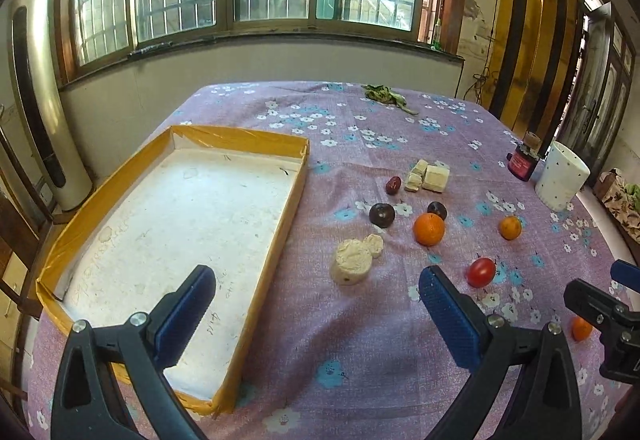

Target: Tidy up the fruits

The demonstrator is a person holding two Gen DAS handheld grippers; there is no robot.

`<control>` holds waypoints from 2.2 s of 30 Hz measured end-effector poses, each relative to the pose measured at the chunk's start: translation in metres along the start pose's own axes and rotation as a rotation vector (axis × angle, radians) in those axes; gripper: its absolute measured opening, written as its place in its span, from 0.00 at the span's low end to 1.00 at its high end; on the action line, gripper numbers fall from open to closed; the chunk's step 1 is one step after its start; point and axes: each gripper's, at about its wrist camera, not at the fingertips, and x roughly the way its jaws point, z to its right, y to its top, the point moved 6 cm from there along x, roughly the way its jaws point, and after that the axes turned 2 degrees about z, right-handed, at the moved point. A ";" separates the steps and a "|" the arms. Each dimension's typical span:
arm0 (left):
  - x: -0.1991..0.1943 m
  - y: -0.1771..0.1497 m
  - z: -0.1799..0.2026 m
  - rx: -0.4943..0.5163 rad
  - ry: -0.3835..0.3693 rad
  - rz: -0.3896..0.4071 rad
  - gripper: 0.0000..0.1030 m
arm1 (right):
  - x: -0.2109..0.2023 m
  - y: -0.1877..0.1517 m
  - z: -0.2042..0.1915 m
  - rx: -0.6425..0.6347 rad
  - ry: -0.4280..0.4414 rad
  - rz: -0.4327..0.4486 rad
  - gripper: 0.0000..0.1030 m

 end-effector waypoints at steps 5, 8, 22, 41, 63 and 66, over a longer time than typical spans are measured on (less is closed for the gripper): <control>-0.014 0.005 0.010 0.025 0.025 0.044 1.00 | -0.001 0.000 0.008 0.029 0.042 -0.007 1.00; -0.021 0.005 0.014 0.028 0.039 0.053 1.00 | 0.001 0.000 0.010 0.003 0.045 -0.012 1.00; -0.023 0.004 0.027 -0.010 0.060 0.040 1.00 | 0.004 0.003 0.015 -0.063 0.074 0.013 1.00; -0.019 0.001 0.034 -0.014 0.043 0.022 1.00 | 0.007 -0.003 0.021 -0.050 0.074 0.006 1.00; 0.002 -0.011 -0.011 -0.019 0.107 -0.057 1.00 | 0.093 -0.005 -0.026 -0.166 0.218 -0.136 0.78; 0.007 -0.015 -0.010 -0.006 0.103 -0.078 1.00 | 0.107 -0.005 -0.032 -0.164 0.247 -0.166 0.66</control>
